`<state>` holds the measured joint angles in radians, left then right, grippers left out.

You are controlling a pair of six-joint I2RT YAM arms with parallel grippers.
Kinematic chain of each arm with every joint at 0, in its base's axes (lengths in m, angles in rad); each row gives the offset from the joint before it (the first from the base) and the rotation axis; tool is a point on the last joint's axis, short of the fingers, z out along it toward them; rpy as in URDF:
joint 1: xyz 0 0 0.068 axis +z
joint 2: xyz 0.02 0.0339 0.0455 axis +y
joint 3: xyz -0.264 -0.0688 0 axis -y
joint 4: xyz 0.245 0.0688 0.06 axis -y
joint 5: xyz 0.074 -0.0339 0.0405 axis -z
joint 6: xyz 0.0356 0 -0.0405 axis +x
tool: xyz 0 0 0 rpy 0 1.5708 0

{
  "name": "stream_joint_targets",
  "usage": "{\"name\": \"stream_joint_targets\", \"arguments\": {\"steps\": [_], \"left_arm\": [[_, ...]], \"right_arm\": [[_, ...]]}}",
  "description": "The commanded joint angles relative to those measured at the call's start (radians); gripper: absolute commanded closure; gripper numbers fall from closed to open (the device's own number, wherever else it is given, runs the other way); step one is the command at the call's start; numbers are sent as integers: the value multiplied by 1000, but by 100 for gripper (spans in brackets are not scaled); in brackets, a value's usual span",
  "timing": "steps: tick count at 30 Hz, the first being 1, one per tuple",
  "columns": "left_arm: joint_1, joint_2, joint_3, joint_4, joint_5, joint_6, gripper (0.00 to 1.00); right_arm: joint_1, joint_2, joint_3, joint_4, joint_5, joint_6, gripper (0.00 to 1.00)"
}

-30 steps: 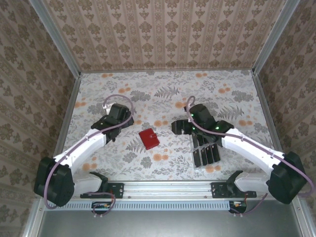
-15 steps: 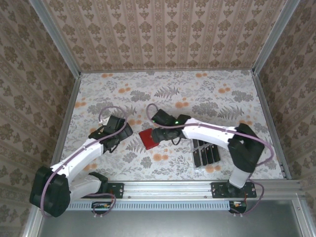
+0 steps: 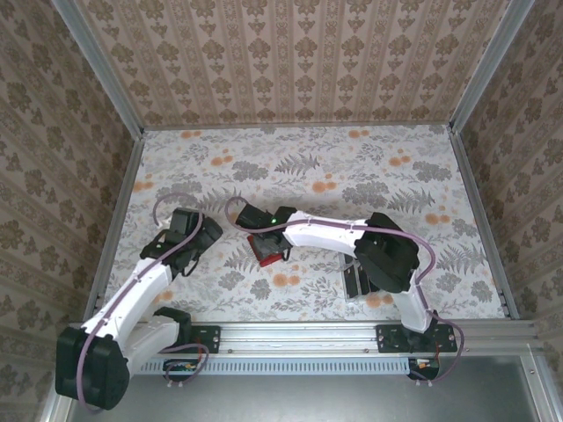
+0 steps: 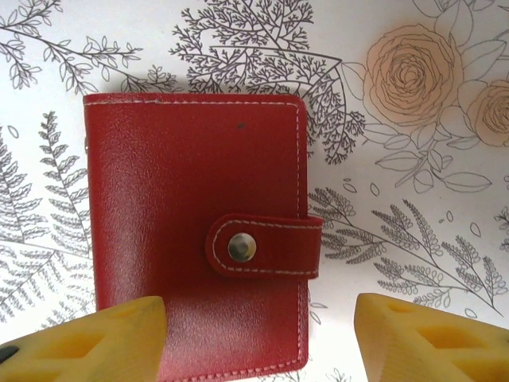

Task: Put the credit cards into the card holder

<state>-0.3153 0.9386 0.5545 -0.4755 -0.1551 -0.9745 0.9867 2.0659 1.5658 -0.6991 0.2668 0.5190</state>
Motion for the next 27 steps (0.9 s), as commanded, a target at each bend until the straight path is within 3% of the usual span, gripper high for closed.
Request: {"name": "stream_joint_targets", "arguments": {"steps": [1,23,27], "left_arm": [[30,-25,-4,-38,30,19,0],[70,-32,-19,-17,74,51,0],[70,-27,-16,-14,79,54,0]], "right_arm": [[1,42,55,-49,41,-11,36],[-40,91,58,-35,36,-25,54],[-54,91,48,-19,10,-27,64]]}}
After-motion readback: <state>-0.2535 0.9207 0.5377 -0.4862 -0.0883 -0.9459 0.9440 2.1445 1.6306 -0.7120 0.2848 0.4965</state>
